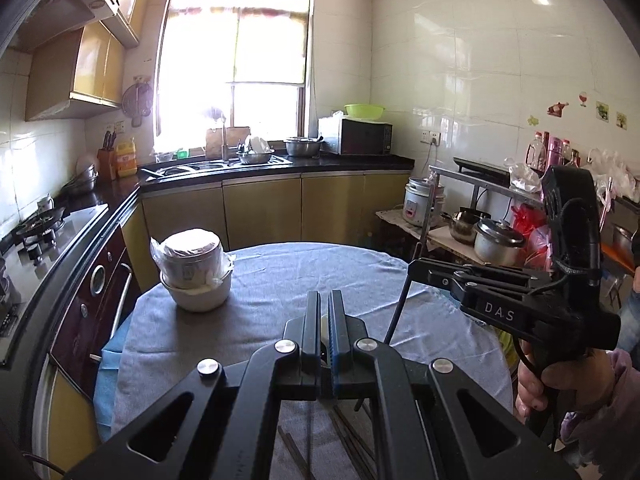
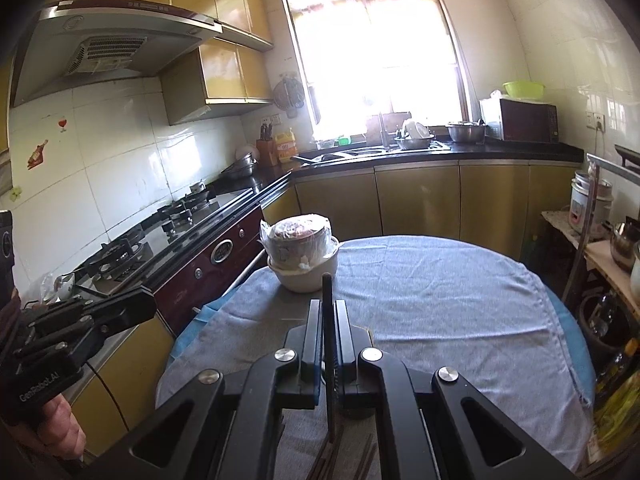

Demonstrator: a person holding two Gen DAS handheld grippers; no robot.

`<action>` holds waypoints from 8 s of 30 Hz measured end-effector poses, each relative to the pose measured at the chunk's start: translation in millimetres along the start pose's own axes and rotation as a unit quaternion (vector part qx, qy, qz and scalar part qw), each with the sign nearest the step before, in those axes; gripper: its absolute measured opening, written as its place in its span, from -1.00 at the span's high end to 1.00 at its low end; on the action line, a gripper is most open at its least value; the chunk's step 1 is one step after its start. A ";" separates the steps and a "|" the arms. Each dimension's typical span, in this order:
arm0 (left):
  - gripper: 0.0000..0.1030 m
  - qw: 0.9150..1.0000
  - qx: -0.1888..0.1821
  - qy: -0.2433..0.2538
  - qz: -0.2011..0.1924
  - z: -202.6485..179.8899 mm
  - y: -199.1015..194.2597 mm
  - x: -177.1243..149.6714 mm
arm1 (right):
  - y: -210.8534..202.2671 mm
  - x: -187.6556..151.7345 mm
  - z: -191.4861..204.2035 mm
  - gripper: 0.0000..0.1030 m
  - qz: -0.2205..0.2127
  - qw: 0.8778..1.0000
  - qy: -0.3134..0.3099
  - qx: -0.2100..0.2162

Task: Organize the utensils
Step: 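Lower the chopsticks into the black cup with both tools, then open both tools and move them back over the chopsticks on the cloth, then position both open tools above the remaining dark chopsticks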

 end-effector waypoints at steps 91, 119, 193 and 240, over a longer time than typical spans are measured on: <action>0.91 0.985 0.090 -0.139 -0.041 44.2 172.8 32.1 | 7.7 69.8 -23.1 0.91 -0.035 0.999 0.016 -0.015; 0.82 0.988 0.090 -0.126 0.014 43.6 157.7 -65.6 | 48.0 -19.8 -71.9 0.90 0.051 0.992 0.116 -0.006; -0.28 0.937 0.194 -0.126 0.261 38.6 -24.0 -286.7 | -15.2 -268.2 -53.5 0.33 0.259 0.946 0.193 -0.005; -0.43 0.936 0.192 -0.069 0.288 55.8 19.6 -289.6 | 53.5 -258.3 -71.6 0.55 0.285 0.946 0.055 -0.142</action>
Point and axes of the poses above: each gripper's, at about its wrist camera, not at the fingertips, and y roughly the way its jaws point, z to its left, x to its top, the point moved 8 cm from there along y, roughly the way its jaws point, and after that the axes turned 12 degrees about -z, right-handed, at the moved point
